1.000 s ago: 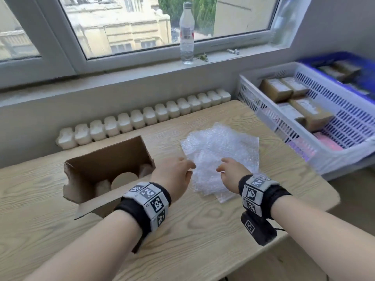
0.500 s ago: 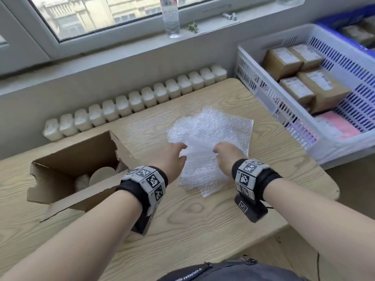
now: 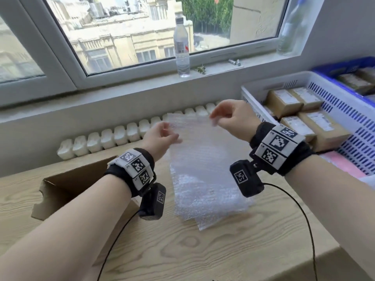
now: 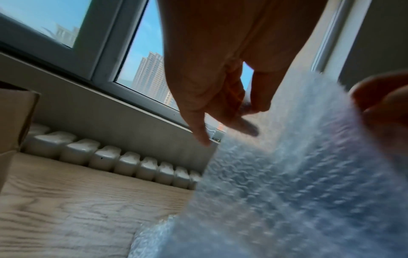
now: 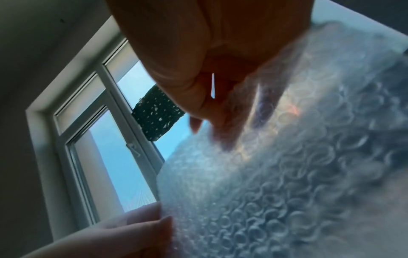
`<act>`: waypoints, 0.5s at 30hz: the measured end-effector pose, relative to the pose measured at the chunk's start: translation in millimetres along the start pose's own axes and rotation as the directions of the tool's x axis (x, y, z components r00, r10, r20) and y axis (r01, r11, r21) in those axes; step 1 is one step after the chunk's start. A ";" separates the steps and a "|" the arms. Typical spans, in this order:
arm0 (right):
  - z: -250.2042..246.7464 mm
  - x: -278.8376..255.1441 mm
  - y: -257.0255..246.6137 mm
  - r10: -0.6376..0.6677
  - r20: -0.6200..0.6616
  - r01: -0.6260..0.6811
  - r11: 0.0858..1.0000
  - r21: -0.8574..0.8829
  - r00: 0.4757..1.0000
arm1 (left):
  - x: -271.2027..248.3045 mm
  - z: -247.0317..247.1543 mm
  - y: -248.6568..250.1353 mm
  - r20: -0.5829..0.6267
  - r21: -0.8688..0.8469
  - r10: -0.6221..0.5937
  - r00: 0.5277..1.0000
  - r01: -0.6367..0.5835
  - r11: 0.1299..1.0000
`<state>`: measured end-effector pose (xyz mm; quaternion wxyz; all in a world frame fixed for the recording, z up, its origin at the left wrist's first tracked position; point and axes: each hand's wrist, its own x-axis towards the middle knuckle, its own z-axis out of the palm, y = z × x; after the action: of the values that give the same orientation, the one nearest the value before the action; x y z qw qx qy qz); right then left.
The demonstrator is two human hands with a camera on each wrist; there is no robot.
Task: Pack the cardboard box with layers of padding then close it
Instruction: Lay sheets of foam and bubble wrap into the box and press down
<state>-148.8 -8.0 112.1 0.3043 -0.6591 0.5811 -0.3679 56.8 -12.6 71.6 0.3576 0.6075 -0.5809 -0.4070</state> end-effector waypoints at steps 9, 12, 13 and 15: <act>26.7 -0.1 11.0 0.355 0.272 -0.436 0.827 0.356 0.895 | -8.6 -52.1 8.9 -0.184 -0.409 -0.177 0.967 0.089 0.908; 45.3 -2.2 2.4 0.299 0.173 -0.345 0.815 0.465 0.939 | -15.2 -77.6 -1.4 -0.273 -0.403 -0.208 0.939 0.084 0.911; 50.3 -2.6 -2.3 0.280 0.123 -0.304 0.818 0.488 0.952 | -18.0 -85.9 -5.4 -0.290 -0.339 -0.192 0.938 0.087 0.937; 58.4 -2.3 -11.1 0.244 0.040 -0.233 0.845 0.481 0.969 | -25.9 -97.1 -10.3 -0.213 -0.142 -0.115 0.970 0.086 0.986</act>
<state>-94.0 -5.7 89.2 0.4955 -0.4810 0.5518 -0.4676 149.6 10.2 104.4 0.4380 0.6525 -0.4780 -0.3923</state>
